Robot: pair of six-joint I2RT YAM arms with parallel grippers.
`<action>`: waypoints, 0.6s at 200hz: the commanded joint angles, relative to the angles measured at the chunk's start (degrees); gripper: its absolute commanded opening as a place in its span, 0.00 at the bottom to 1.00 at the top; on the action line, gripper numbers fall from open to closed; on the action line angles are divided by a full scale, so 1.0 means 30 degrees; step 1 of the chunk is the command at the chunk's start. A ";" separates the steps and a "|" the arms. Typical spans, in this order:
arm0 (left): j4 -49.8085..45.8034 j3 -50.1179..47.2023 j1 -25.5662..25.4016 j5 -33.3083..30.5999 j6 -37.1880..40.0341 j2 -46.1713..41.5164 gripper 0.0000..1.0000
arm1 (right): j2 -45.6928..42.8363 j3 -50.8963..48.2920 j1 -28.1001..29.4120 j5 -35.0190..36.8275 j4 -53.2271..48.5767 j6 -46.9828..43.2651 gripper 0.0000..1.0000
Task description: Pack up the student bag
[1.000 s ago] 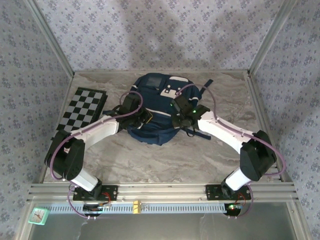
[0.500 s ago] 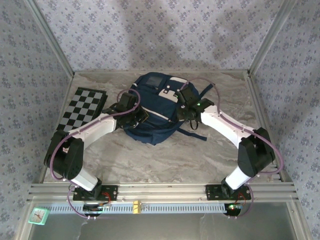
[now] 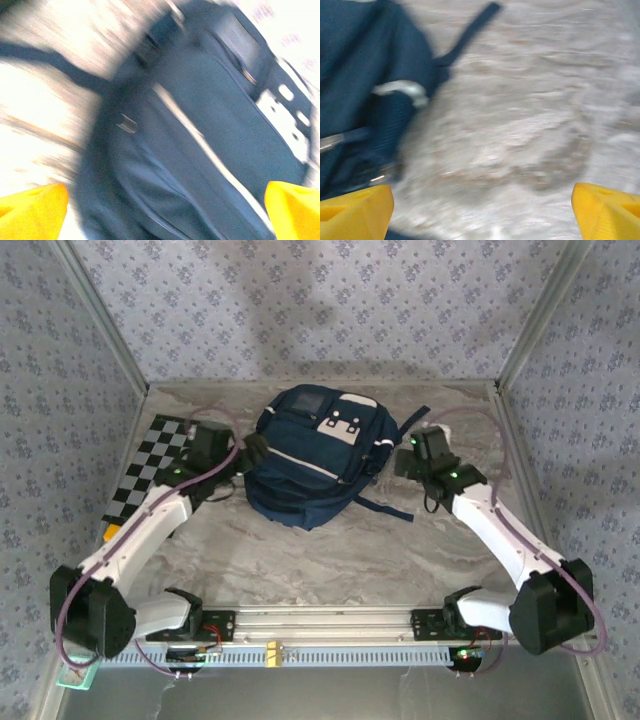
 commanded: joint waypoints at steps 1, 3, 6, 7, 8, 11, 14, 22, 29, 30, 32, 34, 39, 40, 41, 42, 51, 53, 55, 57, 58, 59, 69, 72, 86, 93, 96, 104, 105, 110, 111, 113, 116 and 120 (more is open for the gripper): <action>0.0000 -0.2440 0.2235 -0.6473 0.4190 -0.0360 1.00 | -0.0545 -0.2369 -0.1716 0.4221 0.4082 -0.0409 0.95; 0.0447 -0.2743 0.2430 -0.6868 0.4549 -0.0391 1.00 | -0.0553 -0.2680 -0.1911 0.4244 0.4548 -0.0582 0.95; 0.1128 -0.3171 0.2700 -0.7298 0.5064 -0.0460 1.00 | -0.0555 -0.3038 -0.2225 0.4269 0.5265 -0.0860 0.97; 0.1351 -0.3242 0.2774 -0.7456 0.5145 -0.0465 1.00 | -0.0555 -0.3219 -0.2340 0.4270 0.5521 -0.0955 0.97; 0.1579 -0.3365 0.2854 -0.7594 0.5346 -0.0467 1.00 | -0.0541 -0.3382 -0.2427 0.4271 0.5781 -0.1047 0.98; 0.2251 -0.3872 0.3126 -0.7869 0.5834 -0.0495 1.00 | -0.0466 -0.3770 -0.2715 0.4246 0.6484 -0.1281 1.00; 0.2903 -0.4261 0.3362 -0.8123 0.6170 -0.0517 1.00 | -0.0354 -0.4119 -0.3007 0.4244 0.7354 -0.1460 1.00; 0.4794 -0.5329 0.3956 -0.8813 0.7389 -0.0495 1.00 | 0.0086 -0.4871 -0.3750 0.4090 0.8740 -0.1826 1.00; 0.6786 -0.6260 0.4381 -0.8849 0.8476 -0.0423 1.00 | 0.0565 -0.5332 -0.4253 0.3798 0.9761 -0.2103 1.00; 0.7080 -0.6397 0.4449 -0.8803 0.8550 -0.0403 1.00 | 0.0635 -0.5376 -0.4306 0.3742 0.9952 -0.2163 1.00; 0.7498 -0.6654 0.4566 -0.8703 0.8899 -0.0351 1.00 | 0.0789 -0.5527 -0.4411 0.3700 1.0336 -0.2281 1.00; 0.8152 -0.6894 0.4661 -0.8509 0.9220 -0.0294 1.00 | 0.0960 -0.5667 -0.4496 0.3638 1.0608 -0.2369 1.00; 0.9461 -0.7408 0.4892 -0.8070 0.9929 -0.0139 1.00 | 0.1402 -0.5988 -0.4642 0.3474 1.1547 -0.2675 1.00; 0.9721 -0.7513 0.4924 -0.8033 1.0068 -0.0085 1.00 | 0.1492 -0.6026 -0.4676 0.3434 1.1723 -0.2756 1.00; 0.9968 -0.7610 0.4940 -0.8014 1.0137 -0.0028 1.00 | 0.1596 -0.6075 -0.4693 0.3384 1.1900 -0.2826 1.00; 1.0209 -0.7702 0.4963 -0.8005 1.0303 0.0015 1.00 | 0.1678 -0.6129 -0.4731 0.3345 1.2090 -0.2890 1.00; 1.2313 -0.8502 0.5103 -0.7501 1.1393 0.0541 1.00 | 0.2460 -0.6563 -0.4913 0.2706 1.3631 -0.3424 1.00; 1.2959 -0.8696 0.5140 -0.7352 1.1594 0.0684 1.00 | 0.2571 -0.6607 -0.4944 0.2474 1.3981 -0.3563 1.00; 1.3384 -0.8877 0.5163 -0.7212 1.1776 0.0837 1.00 | 0.2760 -0.6720 -0.4959 0.2240 1.4347 -0.3685 1.00; 1.3967 -0.9069 0.5177 -0.7097 1.1961 0.0985 1.00 | 0.2917 -0.6800 -0.4970 0.2014 1.4746 -0.3833 1.00; 1.4098 -0.9149 0.5198 -0.7034 1.2006 0.1048 1.00 | 0.2997 -0.6872 -0.4987 0.1898 1.4846 -0.3907 1.00; 1.4383 -0.9234 0.5209 -0.7002 1.2088 0.1080 1.00 | 0.3081 -0.6923 -0.5010 0.1781 1.4999 -0.3987 1.00; 1.6133 -0.9762 0.5240 -0.6384 1.2703 0.1785 1.00 | 0.3908 -0.7282 -0.5121 0.0633 1.6834 -0.4927 1.00; 1.6511 -0.9905 0.5241 -0.6168 1.2844 0.1943 1.00 | 0.4166 -0.7294 -0.5157 0.0301 1.7036 -0.5047 1.00; 1.8259 -1.0318 0.5245 -0.5683 1.3329 0.2691 1.00 | 0.4990 -0.6965 -0.5463 -0.1493 1.7444 -0.5852 1.00; 1.8702 -1.0376 0.5275 -0.5402 1.3379 0.2764 1.00 | 0.5221 -0.7218 -0.5610 -0.2227 1.8709 -0.6527 1.00; 1.9113 -1.0501 0.5319 -0.5189 1.3434 0.2813 1.00 | 0.5319 -0.7234 -0.5694 -0.2631 1.8735 -0.6855 1.00; 2.0918 -1.1013 0.5394 -0.4322 1.3811 0.3093 1.00 | 0.5629 -0.7586 -0.5998 -0.4121 1.9556 -0.6839 1.00; 2.1163 -1.1074 0.5410 -0.4196 1.3883 0.3128 1.00 | 0.5686 -0.7690 -0.6057 -0.4187 1.9888 -0.6977 1.00; 2.2081 -1.1350 0.5411 -0.3507 1.4187 0.3338 1.00 | 0.5637 -0.8150 -0.6127 -0.4625 2.0655 -0.7134 1.00; 2.2315 -1.1418 0.5433 -0.3349 1.4277 0.3397 1.00 | 0.5602 -0.8206 -0.6151 -0.4732 2.0672 -0.7124 1.00; 2.2733 -1.1506 0.5427 -0.3055 1.4432 0.3522 1.00 | 0.5510 -0.8270 -0.6184 -0.4878 2.0663 -0.7146 1.00; 2.3320 -1.1602 0.5429 -0.2822 1.4653 0.3764 1.00 | 0.5377 -0.8417 -0.6242 -0.5221 2.0690 -0.7196 1.00; 2.3779 -1.1684 0.5457 -0.2459 1.4791 0.4125 1.00 | 0.5389 -0.8737 -0.6326 -0.5680 2.1233 -0.7275 1.00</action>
